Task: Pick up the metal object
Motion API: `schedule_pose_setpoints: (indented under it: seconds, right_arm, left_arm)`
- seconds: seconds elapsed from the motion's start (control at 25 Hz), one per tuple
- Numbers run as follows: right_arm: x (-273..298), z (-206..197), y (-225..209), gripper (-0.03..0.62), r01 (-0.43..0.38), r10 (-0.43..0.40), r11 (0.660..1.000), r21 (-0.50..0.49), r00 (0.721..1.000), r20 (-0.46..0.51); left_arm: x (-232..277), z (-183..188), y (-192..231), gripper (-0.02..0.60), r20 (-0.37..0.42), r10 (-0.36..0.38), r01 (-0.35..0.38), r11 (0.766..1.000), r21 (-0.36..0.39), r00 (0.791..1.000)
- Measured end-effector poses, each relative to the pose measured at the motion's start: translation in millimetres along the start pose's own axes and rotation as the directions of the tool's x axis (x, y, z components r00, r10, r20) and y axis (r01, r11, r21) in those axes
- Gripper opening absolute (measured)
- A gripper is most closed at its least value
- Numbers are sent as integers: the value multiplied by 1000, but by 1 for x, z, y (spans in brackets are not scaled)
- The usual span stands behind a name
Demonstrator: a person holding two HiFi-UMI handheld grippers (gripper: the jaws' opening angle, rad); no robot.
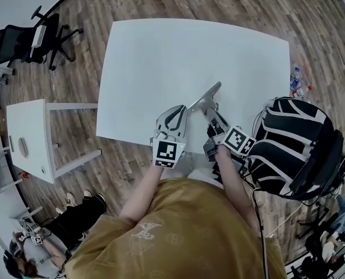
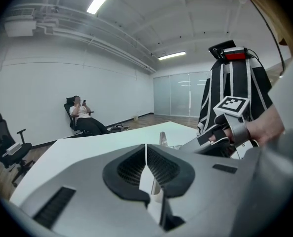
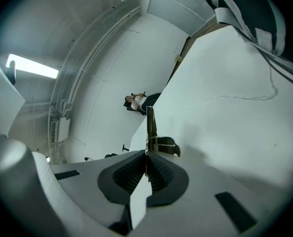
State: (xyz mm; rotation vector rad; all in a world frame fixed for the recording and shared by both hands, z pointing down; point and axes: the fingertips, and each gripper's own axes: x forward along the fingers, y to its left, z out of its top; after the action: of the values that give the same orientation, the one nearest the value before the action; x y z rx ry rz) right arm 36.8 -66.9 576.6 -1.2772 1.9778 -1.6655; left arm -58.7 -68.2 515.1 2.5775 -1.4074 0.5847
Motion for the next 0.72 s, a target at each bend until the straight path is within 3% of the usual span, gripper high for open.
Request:
schedule_pose_setpoints:
  seconds: [0.4,0.72]
  right_arm:
    - [-18,10,26,9,4,1,987,-161,999,35]
    - [-35,22,61,9,33,2,929,-368,996,94]
  left_arm:
    - [-10,7,1,14,25,15,-15,1000,-2,1000]
    - [-24,20,6,14,55,25,-25,1000,4,998]
